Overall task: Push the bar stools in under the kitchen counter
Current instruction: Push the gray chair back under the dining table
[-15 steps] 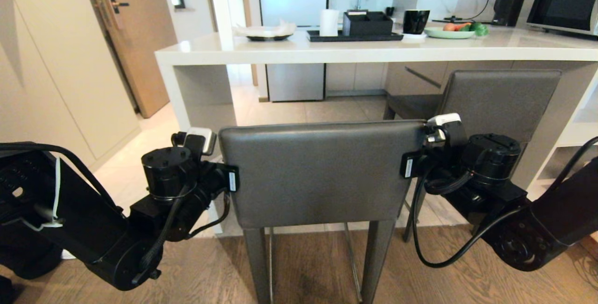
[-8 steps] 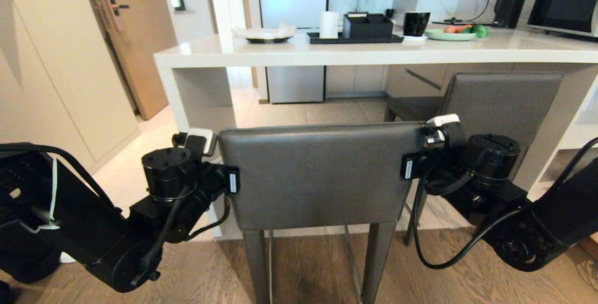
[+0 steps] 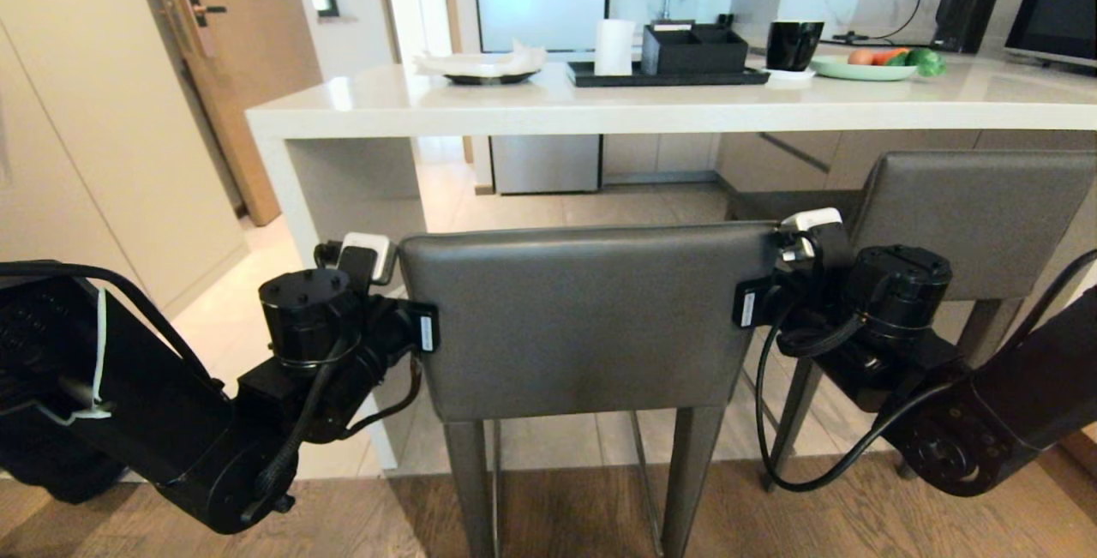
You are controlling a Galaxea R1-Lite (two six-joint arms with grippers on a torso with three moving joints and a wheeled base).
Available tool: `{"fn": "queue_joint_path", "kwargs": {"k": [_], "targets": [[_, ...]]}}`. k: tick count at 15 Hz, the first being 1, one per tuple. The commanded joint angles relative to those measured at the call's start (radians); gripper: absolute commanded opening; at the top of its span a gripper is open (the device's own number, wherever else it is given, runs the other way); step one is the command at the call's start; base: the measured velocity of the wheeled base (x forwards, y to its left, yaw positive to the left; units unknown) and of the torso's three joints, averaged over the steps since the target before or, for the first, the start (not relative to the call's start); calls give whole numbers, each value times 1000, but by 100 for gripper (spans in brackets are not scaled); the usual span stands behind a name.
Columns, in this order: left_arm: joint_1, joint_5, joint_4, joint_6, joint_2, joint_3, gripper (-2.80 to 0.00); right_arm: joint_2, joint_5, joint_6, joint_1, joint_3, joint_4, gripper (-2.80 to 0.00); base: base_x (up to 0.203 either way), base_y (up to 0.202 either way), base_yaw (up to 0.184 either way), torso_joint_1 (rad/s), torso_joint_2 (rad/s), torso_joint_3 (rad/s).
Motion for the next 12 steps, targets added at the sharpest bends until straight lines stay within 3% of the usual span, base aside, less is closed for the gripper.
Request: {"fn": "queue_joint_path", "kwargs": {"k": [1, 12], "targets": [[1, 2, -8, 1, 1, -1, -280, 0, -1, -1, 1, 0, -7, -280, 192, 0, 3, 2, 2, 3], [-2, 2, -8, 0, -1, -1, -280, -14, -11, -1, 15, 37, -14, -280, 187, 0, 0, 4, 2, 3]]}}
